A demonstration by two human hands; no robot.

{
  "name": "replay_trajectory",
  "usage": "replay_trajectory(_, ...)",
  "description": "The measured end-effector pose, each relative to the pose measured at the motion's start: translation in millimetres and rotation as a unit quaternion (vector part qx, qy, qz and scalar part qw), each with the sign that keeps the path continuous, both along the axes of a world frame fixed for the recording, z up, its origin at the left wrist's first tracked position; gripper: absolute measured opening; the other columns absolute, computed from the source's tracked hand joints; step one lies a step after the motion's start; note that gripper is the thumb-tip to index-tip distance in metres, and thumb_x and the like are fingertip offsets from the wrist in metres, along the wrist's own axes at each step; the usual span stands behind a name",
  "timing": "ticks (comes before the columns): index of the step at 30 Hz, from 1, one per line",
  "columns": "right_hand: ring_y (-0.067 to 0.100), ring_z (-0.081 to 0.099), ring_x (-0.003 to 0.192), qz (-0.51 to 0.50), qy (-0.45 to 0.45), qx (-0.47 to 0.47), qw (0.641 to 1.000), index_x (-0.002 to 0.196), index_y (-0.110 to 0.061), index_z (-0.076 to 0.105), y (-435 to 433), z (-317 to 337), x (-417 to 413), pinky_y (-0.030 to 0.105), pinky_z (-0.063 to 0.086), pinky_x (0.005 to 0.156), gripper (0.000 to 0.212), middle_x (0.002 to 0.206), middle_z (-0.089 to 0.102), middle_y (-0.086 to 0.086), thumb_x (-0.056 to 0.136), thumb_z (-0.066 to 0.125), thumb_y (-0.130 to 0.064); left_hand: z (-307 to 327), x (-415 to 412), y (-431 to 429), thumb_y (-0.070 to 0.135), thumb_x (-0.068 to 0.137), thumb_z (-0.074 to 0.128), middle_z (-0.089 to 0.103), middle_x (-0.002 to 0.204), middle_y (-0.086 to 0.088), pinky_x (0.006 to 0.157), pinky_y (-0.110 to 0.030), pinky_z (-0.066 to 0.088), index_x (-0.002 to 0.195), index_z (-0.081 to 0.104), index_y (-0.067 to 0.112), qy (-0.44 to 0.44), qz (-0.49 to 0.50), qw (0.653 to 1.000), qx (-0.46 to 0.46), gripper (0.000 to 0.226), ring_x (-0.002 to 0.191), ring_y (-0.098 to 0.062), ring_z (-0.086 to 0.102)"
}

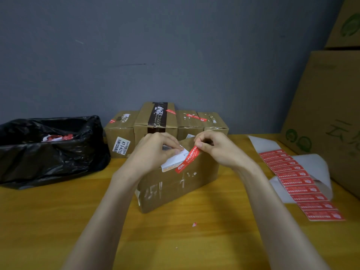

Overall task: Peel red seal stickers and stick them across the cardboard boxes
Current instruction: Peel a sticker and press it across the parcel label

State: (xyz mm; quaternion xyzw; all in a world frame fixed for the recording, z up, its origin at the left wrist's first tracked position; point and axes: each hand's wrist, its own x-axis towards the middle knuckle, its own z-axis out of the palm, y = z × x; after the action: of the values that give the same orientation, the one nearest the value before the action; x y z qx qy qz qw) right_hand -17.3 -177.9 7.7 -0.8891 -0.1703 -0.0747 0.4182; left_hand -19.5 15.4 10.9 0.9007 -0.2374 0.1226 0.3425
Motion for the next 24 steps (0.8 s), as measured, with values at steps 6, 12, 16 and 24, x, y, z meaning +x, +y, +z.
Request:
replay_trajectory(6, -0.001, 0.056, 0.086, 0.014, 0.012, 0.075, 0.997, 0.083, -0.020, 0.062, -3.8, 1.5, -1.3, 0.010, 0.043, 0.073, 0.013, 0.092, 0.061, -0.009, 0.091, 0.058, -0.011, 0.6, -0.7, 0.2, 0.017, 0.084, 0.068, 0.066, 0.101, 0.009, 0.090, -0.037, 0.048, 0.095, 0.075, 0.019, 0.005, -0.007, 1.000, -0.012, 0.014, 0.097, -0.008, 0.058)
replay_trajectory(12, -0.003, 0.057, 0.088, 0.011, 0.001, 0.071, 0.997, 0.079, -0.018, 0.071, -5.3, 3.0, -1.6, 0.013, 0.043, 0.082, 0.010, 0.093, 0.063, -0.008, 0.080, 0.071, -0.008, -1.9, 1.0, 1.7, 0.016, 0.083, 0.068, 0.069, 0.100, 0.012, 0.088, -0.026, 0.048, 0.091, 0.076, 0.021, -0.015, -0.006, 1.000, -0.002, 0.013, 0.095, -0.004, 0.060)
replay_trajectory(16, -0.001, 0.056, 0.089, 0.000, -0.003, 0.051, 0.999, 0.071, -0.017, 0.069, -2.6, 3.1, -1.3, 0.025, 0.045, 0.089, 0.013, 0.089, 0.064, -0.008, 0.082, 0.069, -0.010, -1.5, 0.2, 2.4, 0.016, 0.083, 0.069, 0.070, 0.101, 0.013, 0.089, -0.031, 0.049, 0.091, 0.076, 0.022, -0.022, 0.010, 1.000, 0.004, 0.013, 0.097, -0.005, 0.061)
replay_trajectory(24, 0.002, 0.058, 0.084, 0.021, 0.014, 0.034, 0.999, 0.081, -0.015, 0.065, -6.0, 9.9, -6.5, 0.014, 0.046, 0.077, 0.006, 0.095, 0.067, -0.001, 0.087, 0.064, -0.016, 1.8, -5.0, 0.6, 0.025, 0.079, 0.072, 0.067, 0.099, 0.014, 0.090, -0.025, 0.047, 0.091, 0.076, 0.025, -0.014, -0.015, 1.000, 0.006, 0.013, 0.096, -0.002, 0.059)
